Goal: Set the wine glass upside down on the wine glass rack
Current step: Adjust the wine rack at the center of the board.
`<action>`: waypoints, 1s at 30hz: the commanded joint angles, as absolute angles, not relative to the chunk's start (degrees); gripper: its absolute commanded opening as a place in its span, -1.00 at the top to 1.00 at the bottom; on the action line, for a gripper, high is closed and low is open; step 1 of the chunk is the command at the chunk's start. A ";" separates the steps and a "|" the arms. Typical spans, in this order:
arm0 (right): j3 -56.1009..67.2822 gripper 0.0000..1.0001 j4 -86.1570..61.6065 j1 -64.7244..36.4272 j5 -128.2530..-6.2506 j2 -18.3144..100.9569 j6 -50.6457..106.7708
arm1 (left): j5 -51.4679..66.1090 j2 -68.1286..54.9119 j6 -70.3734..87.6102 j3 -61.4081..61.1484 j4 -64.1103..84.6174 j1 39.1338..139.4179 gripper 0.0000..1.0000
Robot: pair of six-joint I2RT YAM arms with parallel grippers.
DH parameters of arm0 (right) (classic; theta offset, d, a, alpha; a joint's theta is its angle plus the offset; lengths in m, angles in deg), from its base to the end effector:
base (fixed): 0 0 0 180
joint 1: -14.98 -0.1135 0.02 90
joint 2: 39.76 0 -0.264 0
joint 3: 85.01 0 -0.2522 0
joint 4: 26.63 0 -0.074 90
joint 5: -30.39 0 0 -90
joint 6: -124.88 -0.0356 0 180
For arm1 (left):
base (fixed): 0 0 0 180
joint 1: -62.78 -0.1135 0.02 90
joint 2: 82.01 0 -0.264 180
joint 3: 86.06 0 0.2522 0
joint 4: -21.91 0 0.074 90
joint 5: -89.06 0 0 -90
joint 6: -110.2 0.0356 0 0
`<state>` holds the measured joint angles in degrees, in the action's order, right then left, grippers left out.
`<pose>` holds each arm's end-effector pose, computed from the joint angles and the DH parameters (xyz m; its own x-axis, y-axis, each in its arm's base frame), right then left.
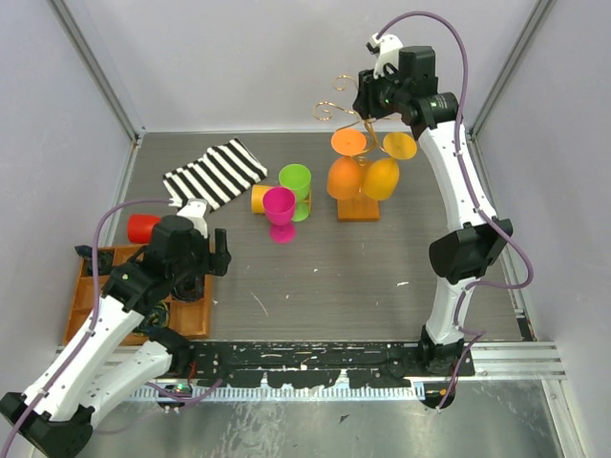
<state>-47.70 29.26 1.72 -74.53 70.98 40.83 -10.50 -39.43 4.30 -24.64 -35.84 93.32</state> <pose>0.4131 0.1068 0.4499 -0.3461 -0.1845 -0.9199 -0.4892 0.8721 0.0092 0.1315 -0.0707 0.3050 -0.6271 0.0563 -0.7769 0.2267 0.9674 -0.1129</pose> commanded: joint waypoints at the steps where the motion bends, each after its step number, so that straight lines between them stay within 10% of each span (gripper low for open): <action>1: -48.61 0.16 27.04 2.06 -70.72 68.18 42.91 | -10.14 -38.47 3.94 -25.09 -34.94 93.45 -0.68; 30: -32.31 0.98 18.39 -1.57 -56.35 58.05 38.28 | -9.77 -36.32 4.04 -24.63 -35.02 93.43 -0.68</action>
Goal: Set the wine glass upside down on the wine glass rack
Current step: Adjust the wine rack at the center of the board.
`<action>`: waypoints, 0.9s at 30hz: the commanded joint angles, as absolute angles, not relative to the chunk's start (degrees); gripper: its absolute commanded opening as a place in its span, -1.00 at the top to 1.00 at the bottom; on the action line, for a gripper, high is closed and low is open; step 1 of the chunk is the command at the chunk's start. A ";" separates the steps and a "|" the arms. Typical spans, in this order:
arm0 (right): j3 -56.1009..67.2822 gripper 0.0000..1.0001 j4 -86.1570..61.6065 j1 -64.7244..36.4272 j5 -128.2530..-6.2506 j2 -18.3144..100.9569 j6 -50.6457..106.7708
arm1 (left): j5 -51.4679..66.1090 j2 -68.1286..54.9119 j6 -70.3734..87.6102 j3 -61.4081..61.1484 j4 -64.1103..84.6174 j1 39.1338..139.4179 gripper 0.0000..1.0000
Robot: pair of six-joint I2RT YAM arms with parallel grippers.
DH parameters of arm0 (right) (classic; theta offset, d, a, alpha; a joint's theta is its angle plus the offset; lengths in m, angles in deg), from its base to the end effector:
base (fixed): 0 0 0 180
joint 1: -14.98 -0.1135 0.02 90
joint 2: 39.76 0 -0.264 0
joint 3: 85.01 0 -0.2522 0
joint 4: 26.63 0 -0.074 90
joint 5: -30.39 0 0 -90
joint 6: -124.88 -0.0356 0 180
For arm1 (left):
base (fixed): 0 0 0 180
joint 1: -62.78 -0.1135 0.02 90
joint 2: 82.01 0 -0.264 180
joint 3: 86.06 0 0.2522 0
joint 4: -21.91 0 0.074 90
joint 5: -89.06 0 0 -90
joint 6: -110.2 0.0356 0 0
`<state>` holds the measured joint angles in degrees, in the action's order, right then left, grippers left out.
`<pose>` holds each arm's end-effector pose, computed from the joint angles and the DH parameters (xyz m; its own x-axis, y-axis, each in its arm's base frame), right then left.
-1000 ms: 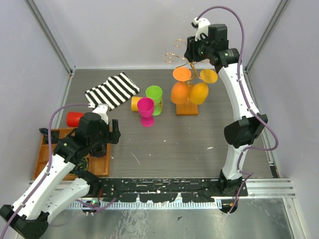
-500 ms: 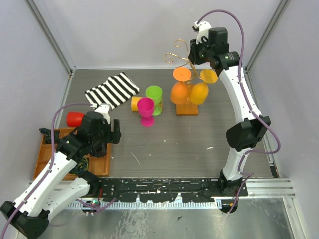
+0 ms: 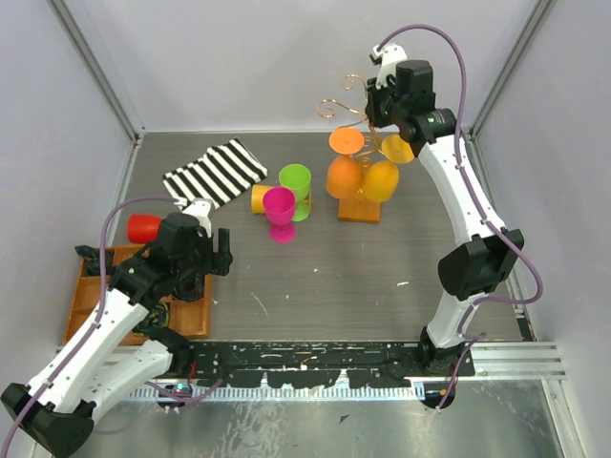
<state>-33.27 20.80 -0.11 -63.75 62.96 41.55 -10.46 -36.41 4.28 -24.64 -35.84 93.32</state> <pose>0.3926 0.1085 0.4389 -0.3199 -0.2062 -0.9247 -0.3640 0.9279 -0.0810 0.1400 -0.0758 0.2980 -0.6618 0.0764 -0.7457 0.2221 0.9701 -0.0978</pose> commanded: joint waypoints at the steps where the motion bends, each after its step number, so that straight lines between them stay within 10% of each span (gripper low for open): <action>1: -31.47 0.98 17.90 -1.64 -54.78 57.53 37.33 | -9.81 -36.31 4.07 -24.58 -35.02 93.45 -0.68; 27: -32.32 0.98 25.13 -7.90 -16.10 55.88 15.98 | -8.95 -35.85 4.11 -24.60 -34.96 93.52 -0.69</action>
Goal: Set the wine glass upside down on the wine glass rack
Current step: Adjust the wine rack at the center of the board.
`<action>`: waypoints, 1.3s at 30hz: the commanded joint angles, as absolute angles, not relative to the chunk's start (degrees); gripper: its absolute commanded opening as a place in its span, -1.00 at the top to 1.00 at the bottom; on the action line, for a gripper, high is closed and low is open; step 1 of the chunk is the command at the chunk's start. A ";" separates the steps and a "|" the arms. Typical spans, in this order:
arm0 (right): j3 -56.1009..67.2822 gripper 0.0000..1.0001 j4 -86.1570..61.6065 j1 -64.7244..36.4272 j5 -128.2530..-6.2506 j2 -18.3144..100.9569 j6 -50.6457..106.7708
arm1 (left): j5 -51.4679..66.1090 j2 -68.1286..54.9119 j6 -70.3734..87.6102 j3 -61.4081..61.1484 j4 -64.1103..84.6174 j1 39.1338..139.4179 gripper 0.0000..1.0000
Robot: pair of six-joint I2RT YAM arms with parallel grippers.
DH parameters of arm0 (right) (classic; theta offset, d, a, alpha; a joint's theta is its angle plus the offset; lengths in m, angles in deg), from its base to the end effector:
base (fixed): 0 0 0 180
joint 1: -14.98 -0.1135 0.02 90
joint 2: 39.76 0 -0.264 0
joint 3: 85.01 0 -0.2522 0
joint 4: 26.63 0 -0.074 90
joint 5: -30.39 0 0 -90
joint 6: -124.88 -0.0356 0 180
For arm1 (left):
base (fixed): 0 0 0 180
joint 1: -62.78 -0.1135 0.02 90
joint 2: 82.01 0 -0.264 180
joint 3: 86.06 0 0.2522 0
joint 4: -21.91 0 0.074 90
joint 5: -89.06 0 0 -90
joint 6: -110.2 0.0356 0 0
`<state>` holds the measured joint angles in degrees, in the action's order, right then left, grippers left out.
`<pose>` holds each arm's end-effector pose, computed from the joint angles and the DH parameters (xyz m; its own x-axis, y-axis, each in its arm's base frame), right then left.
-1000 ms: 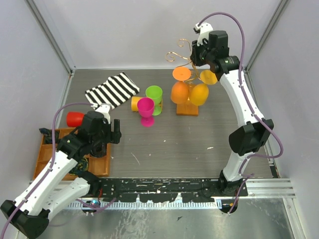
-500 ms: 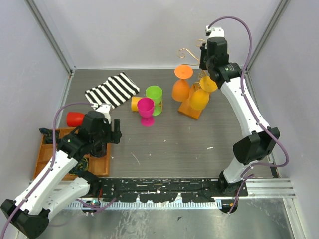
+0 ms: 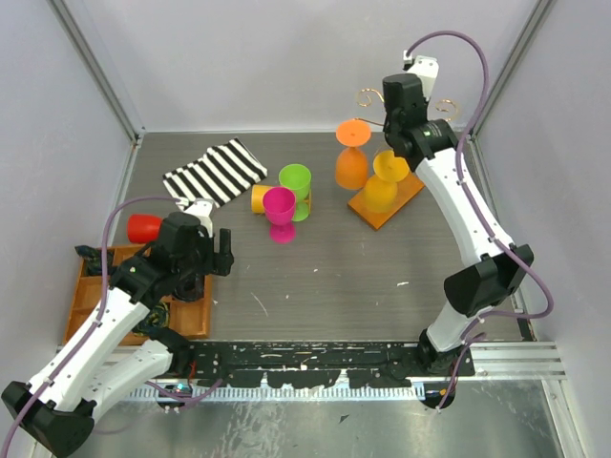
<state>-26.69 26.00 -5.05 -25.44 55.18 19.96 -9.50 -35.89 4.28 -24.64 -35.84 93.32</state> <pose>0.3460 0.1049 0.4448 -0.3471 0.1002 -0.9324 0.2905 0.9569 -0.0053 0.1412 -0.0772 0.2966 -0.6709 0.0809 -0.7371 0.2328 0.9668 -0.1058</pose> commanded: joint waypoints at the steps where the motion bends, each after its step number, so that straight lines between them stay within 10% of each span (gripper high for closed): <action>1: -32.66 0.98 25.74 -8.28 -14.25 56.21 14.93 | -8.94 -35.79 4.11 -24.62 -34.99 93.46 -0.69; 21: -25.99 0.98 25.57 -8.01 0.22 51.82 5.15 | -8.34 -35.70 4.20 -24.57 -34.96 93.45 -0.69; 39: -24.65 0.63 22.43 -1.69 -11.20 53.01 7.76 | -8.55 -35.44 4.20 -24.51 -35.00 93.45 -0.69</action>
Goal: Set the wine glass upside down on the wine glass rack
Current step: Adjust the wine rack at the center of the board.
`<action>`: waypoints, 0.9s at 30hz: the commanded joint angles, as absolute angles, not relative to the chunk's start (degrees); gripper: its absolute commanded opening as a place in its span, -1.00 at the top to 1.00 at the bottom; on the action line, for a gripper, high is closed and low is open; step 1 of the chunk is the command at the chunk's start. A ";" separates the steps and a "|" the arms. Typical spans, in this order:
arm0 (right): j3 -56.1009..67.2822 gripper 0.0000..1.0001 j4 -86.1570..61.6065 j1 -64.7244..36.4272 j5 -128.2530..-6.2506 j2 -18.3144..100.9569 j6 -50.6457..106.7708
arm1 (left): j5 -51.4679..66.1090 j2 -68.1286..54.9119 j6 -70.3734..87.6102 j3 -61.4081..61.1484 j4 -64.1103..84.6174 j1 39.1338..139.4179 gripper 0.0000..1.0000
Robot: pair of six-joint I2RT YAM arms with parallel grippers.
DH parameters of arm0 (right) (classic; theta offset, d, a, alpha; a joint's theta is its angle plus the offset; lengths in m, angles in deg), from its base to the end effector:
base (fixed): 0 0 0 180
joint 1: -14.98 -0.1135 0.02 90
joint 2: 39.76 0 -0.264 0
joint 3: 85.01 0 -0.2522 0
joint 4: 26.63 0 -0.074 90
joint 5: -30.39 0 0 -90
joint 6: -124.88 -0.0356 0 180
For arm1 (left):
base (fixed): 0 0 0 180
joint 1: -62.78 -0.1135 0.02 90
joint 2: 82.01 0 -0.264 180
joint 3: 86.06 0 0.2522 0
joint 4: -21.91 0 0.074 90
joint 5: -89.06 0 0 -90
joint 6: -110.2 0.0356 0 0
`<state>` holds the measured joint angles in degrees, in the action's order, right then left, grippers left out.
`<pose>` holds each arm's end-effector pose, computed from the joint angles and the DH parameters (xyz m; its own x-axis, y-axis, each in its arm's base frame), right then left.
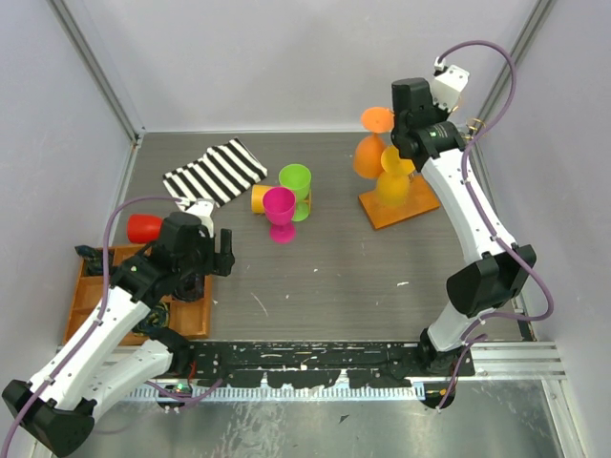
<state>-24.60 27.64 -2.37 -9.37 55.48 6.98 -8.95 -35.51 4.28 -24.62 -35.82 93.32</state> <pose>0.3496 0.0806 0.4321 -0.2124 0.2472 -0.9454 0.6163 0.7847 0.0667 0.1422 -0.0781 0.2958 -0.6765 0.0838 -0.7317 0.2387 0.9648 -0.1103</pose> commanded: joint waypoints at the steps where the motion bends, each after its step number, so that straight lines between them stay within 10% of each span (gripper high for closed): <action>1: -24.51 0.58 21.90 -1.69 -11.51 52.97 8.22 | -8.55 -35.44 4.20 -24.51 -34.98 93.45 -0.69; 27: -20.58 -0.44 11.72 -0.92 -28.49 42.14 41.75 | -8.44 -35.29 4.16 -24.55 -34.95 93.45 -0.70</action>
